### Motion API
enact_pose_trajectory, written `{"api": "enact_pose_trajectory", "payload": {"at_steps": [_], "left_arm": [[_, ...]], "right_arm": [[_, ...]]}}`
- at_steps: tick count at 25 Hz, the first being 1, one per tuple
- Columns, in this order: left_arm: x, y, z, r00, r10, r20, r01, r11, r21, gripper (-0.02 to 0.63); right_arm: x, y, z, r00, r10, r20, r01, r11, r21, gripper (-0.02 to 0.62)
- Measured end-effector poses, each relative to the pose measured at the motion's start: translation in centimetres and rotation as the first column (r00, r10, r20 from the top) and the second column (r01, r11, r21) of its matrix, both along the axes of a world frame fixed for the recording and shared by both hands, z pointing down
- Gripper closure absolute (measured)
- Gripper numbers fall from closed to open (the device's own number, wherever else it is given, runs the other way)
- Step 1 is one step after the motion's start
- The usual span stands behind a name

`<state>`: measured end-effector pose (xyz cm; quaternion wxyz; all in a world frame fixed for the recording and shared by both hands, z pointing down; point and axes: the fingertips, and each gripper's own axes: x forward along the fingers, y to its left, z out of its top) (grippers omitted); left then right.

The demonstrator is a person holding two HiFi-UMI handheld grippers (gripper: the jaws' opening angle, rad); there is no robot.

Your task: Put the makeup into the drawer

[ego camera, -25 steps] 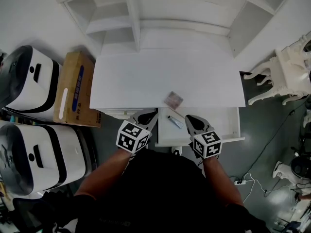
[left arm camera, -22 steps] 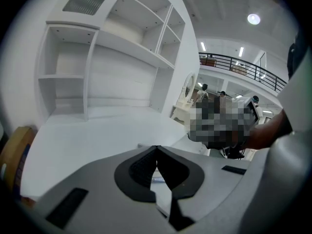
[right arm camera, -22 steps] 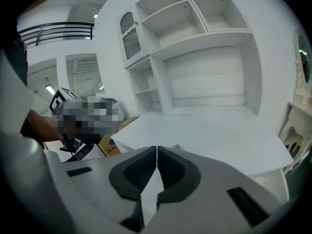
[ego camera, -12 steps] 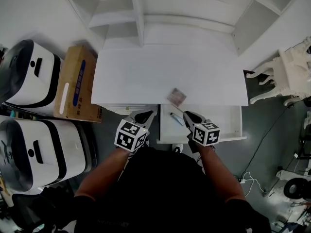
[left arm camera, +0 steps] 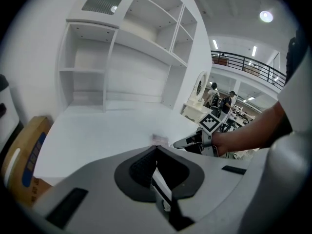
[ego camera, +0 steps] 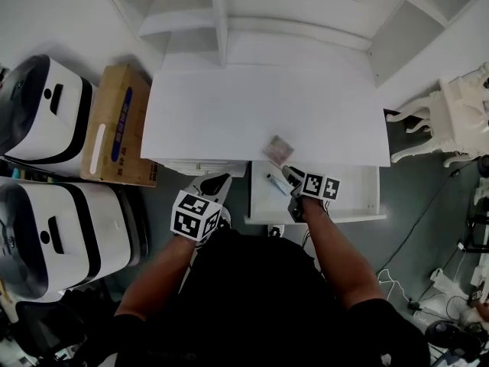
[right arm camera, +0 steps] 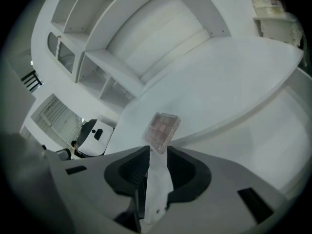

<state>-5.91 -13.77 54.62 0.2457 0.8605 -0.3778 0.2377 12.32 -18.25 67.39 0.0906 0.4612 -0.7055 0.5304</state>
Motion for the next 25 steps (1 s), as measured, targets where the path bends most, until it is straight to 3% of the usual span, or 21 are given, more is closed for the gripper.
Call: {"api": "enact_pose_trajectory", "payload": {"at_steps": [4,11,18,25], "left_arm": [[-0.9,0.3,0.2,1.000,-0.026,0.004,0.026,1.000,-0.008,0.595],[-2.7,0.9,0.4,0.997,-0.074,0.012,0.075,0.997,-0.014,0.595],[-3.9,1.3,0.7,0.994,-0.105,0.020,0.105,0.994,-0.023,0.595],[-3.1,1.2,0.7,0.996,-0.086,0.016,0.086,0.996,-0.022,0.595]], "right_arm": [[-0.2,-1.1,1.3,0.988,0.099,0.122,-0.093,0.994,-0.056,0.455],[-1.1,-2.4,3.0,0.928,0.235,0.289,-0.204,0.970,-0.131,0.425],[-1.0,-2.5,3.8,0.885,0.304,0.353,-0.263,0.952,-0.158,0.438],[-1.2,-2.2,3.3,0.886,0.286,0.365,-0.246,0.957,-0.153,0.490]]}}
